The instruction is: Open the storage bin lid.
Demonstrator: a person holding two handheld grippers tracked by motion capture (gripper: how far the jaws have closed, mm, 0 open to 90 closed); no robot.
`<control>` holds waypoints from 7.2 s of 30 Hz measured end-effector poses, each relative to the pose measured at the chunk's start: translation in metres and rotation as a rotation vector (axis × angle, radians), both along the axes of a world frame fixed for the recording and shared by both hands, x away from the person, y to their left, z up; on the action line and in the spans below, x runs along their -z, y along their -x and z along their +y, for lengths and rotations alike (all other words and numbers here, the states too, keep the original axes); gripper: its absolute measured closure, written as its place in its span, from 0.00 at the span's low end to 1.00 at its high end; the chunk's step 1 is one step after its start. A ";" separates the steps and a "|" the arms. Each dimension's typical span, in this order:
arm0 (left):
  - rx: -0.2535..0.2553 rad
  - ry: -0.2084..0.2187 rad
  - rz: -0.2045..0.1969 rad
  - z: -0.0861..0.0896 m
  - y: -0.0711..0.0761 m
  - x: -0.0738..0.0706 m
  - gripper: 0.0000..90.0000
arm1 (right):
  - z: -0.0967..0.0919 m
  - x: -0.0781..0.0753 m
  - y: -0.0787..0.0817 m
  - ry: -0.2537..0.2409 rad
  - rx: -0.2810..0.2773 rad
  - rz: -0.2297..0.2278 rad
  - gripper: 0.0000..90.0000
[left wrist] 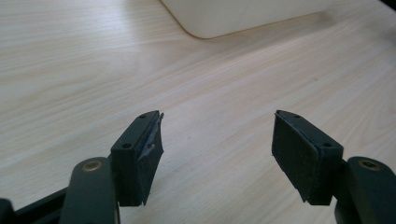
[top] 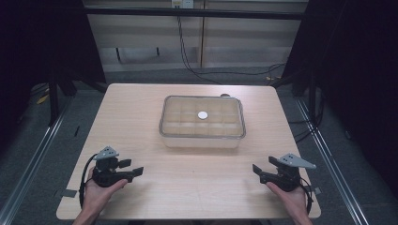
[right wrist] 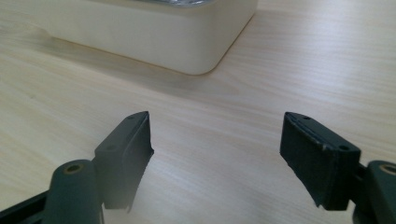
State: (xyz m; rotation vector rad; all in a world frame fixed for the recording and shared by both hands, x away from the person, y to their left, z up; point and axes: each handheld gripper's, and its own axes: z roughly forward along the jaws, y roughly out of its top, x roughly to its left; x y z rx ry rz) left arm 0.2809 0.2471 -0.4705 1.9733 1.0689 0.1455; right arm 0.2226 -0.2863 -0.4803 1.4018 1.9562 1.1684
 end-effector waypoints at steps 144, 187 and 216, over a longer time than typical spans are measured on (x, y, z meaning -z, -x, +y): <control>0.048 0.020 0.120 -0.097 -0.156 -0.026 0.27 | 0.034 -0.034 -0.197 -0.151 -0.137 0.347 0.25; 0.018 0.019 0.056 -0.081 -0.145 -0.035 0.52 | 0.018 -0.050 -0.178 -0.271 -0.118 0.226 0.63; 0.007 0.039 -0.008 -0.070 -0.129 -0.044 0.72 | 0.015 -0.059 -0.161 -0.295 -0.106 0.219 0.75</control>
